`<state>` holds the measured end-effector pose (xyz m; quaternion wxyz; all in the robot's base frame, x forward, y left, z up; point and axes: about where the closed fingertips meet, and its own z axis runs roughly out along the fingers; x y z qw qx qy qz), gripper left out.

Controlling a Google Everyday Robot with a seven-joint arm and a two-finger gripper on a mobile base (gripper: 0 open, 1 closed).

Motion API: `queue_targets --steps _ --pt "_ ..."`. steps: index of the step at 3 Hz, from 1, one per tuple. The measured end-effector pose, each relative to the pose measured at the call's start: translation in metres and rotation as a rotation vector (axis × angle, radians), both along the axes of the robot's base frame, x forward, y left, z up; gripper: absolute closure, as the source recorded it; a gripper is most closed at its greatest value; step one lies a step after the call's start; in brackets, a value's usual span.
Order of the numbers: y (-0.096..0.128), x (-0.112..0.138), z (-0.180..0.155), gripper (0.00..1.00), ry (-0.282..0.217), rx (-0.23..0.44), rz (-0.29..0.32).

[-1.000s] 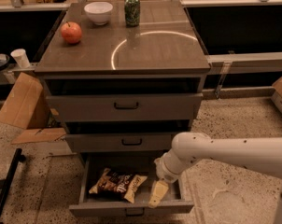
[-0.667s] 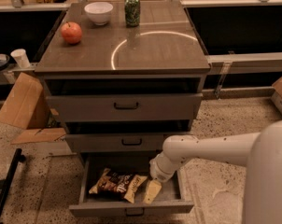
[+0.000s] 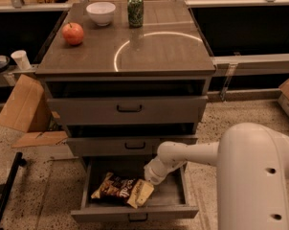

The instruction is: Pick brown chip bag from bottom drawer and place on counter

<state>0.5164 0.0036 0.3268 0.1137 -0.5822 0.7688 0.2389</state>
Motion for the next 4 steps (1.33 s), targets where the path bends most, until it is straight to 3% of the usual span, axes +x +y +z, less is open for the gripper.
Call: queue_targets --steps 2,4 --pt "0.040 0.036 -0.044 0.00 0.033 0.031 -0.039" --pt "0.053 0.031 -0.099 0.00 0.036 0.027 -0.143"
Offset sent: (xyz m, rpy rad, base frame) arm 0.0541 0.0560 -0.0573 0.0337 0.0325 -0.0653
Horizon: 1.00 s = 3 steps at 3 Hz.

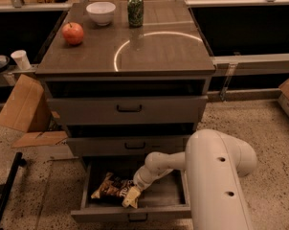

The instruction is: Pick brown chip bag from bottom drawer and place on counter

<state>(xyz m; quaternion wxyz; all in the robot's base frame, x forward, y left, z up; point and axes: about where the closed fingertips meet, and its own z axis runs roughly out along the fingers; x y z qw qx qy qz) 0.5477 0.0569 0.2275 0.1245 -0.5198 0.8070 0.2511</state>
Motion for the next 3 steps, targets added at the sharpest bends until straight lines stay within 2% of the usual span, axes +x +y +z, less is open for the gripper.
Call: queue_targets --steps 1,2,3 --pt "0.000 -0.002 -0.028 0.00 0.011 0.003 -0.031" --pt "0.002 0.003 -0.045 0.16 0.003 0.014 -0.045" --pt "0.002 0.009 -0.053 0.38 -0.015 0.027 -0.045"
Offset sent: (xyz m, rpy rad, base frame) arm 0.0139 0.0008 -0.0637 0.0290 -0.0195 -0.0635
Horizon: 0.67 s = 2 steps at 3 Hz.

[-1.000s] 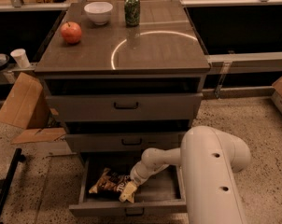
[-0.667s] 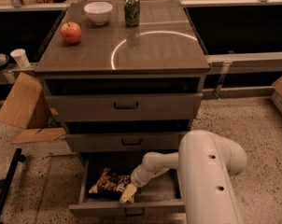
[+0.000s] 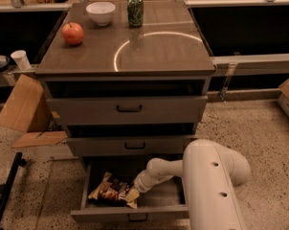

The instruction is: Pick brown chip bag from bottom drawer and place on counter

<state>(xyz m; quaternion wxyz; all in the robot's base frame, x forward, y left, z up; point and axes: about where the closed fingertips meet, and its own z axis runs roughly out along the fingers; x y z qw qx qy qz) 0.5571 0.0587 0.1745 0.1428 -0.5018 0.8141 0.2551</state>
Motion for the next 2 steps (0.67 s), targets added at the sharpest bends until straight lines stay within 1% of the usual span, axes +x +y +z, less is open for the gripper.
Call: queue_targets --steps 1,2 --pt "-0.003 0.007 0.017 0.62 -0.053 0.033 0.007" --pt "-0.009 0.002 0.057 0.85 -0.122 0.101 0.036"
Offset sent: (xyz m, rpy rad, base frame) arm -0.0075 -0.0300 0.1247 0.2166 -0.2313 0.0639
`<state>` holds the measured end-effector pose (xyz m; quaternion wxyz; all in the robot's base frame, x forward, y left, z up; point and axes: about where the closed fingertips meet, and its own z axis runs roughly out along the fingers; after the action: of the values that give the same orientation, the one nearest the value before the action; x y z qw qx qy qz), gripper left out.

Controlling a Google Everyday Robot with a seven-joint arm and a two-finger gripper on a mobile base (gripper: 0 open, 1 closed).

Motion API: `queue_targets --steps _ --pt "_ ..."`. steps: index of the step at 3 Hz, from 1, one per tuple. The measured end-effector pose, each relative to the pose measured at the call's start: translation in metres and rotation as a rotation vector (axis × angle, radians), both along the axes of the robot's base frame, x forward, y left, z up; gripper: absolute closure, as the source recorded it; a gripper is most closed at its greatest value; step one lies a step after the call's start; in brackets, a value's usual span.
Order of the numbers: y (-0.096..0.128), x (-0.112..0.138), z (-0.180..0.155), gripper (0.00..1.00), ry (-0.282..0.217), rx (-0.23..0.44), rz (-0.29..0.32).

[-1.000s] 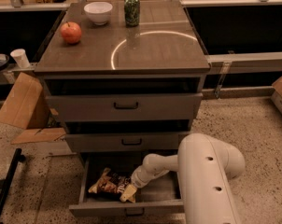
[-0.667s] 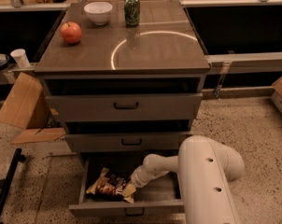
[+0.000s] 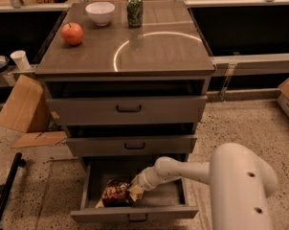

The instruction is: Pick brown chip bag from bottom drawer and place on counter

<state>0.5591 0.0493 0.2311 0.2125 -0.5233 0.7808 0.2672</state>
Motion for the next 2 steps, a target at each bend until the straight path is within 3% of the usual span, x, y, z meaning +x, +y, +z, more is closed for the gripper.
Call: queue_targets --steps 1,2 --pt "-0.018 -0.017 0.063 1.00 -0.091 0.094 0.032" --pt "-0.036 -0.042 0.137 1.00 -0.183 0.189 0.081"
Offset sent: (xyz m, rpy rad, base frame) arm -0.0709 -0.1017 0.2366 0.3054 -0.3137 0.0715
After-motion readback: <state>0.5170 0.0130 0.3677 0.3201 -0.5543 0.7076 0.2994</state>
